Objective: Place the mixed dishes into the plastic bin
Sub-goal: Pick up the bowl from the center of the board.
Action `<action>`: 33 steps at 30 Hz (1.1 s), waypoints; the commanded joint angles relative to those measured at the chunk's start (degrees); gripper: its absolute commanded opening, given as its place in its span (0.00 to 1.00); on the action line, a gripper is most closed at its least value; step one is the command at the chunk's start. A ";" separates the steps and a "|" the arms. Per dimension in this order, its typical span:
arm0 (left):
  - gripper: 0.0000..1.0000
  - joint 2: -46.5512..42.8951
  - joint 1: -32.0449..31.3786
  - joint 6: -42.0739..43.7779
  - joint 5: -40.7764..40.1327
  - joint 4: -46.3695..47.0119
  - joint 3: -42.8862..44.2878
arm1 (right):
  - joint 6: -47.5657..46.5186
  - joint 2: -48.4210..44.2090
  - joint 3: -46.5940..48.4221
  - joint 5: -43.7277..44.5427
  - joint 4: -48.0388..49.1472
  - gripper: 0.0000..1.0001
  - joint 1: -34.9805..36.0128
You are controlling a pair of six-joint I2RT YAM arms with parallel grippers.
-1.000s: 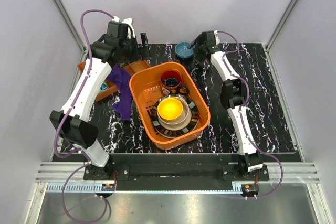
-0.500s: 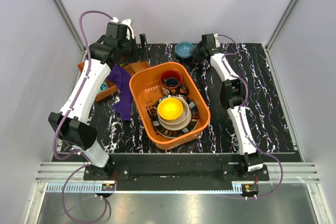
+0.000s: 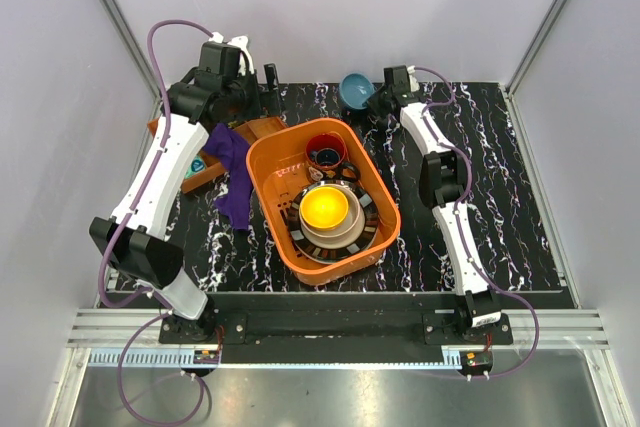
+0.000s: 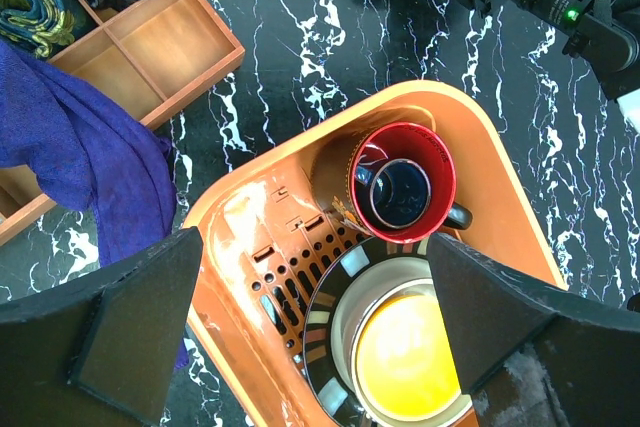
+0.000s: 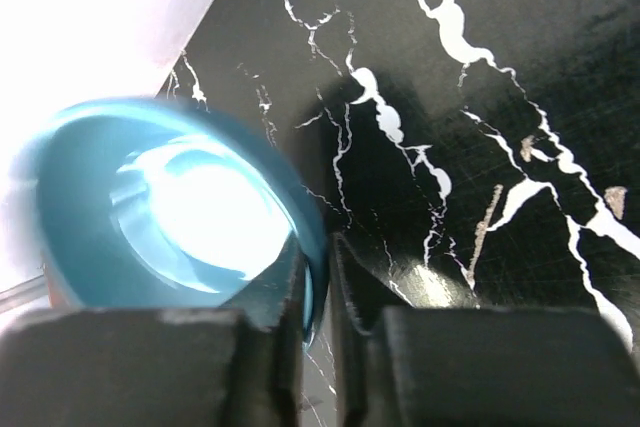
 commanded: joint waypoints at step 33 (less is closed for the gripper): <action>0.99 9.75 1.74 -1.11 2.77 1.72 14.79 | -24.62 -39.49 -7.95 -8.82 -23.66 0.00 -5.79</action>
